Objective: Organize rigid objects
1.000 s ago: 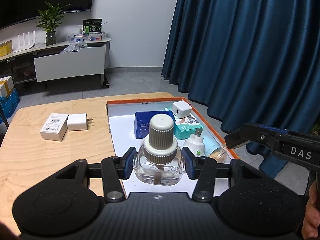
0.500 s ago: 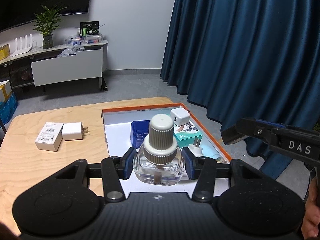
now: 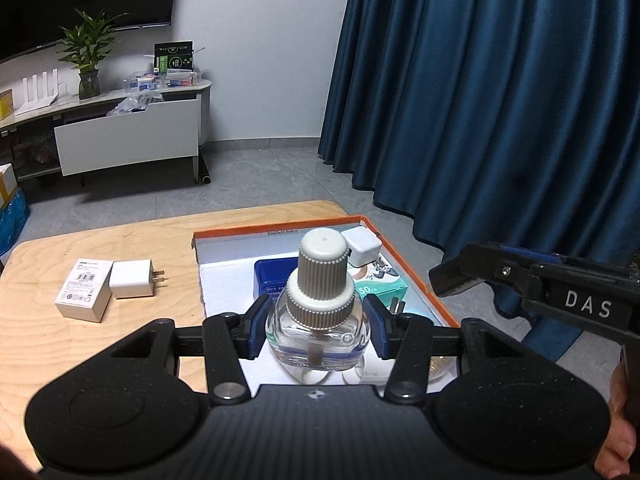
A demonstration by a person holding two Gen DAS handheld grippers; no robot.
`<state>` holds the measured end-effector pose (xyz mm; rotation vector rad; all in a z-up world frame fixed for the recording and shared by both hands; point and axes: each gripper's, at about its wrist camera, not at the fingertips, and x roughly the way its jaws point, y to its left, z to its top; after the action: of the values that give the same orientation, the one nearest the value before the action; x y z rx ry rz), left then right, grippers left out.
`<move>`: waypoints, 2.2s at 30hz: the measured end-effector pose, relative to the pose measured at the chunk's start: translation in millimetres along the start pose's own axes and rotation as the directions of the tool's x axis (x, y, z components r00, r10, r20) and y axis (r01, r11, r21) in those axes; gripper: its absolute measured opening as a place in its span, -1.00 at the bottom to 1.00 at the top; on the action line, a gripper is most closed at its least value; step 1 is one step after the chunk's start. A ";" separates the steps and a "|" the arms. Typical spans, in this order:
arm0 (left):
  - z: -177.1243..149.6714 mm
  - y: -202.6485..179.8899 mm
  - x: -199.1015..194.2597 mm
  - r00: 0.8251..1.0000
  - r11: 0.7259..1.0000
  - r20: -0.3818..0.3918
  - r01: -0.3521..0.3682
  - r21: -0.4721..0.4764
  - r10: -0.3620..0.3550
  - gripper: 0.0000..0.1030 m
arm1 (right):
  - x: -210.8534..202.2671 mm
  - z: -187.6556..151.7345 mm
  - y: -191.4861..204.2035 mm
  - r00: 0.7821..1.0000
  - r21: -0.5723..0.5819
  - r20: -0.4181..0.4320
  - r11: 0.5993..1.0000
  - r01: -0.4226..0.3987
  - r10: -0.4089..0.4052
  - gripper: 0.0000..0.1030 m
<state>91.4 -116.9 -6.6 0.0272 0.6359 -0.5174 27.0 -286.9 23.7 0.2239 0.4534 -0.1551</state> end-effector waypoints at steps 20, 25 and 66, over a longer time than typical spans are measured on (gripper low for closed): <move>21.8 18.7 30.1 1.000 0.999 -0.015 -0.026 -0.031 0.025 -0.03 | 45.6 3.0 4.6 0.998 0.004 -0.050 1.000 -0.027 0.027 -0.16; 29.6 21.2 41.5 0.999 0.999 -0.021 -0.025 -0.019 0.025 -0.03 | 57.4 2.3 4.9 0.997 0.002 -0.065 1.000 -0.029 0.029 -0.16; 35.3 64.9 36.4 0.987 0.988 -0.077 -0.143 -0.057 0.139 0.76 | 52.8 -10.1 37.5 0.991 -0.024 -0.088 0.995 -0.101 0.099 0.56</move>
<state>166.4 -83.0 -7.5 0.0318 0.7153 -0.3609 77.1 -253.4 -2.1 0.2258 0.5288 -0.0411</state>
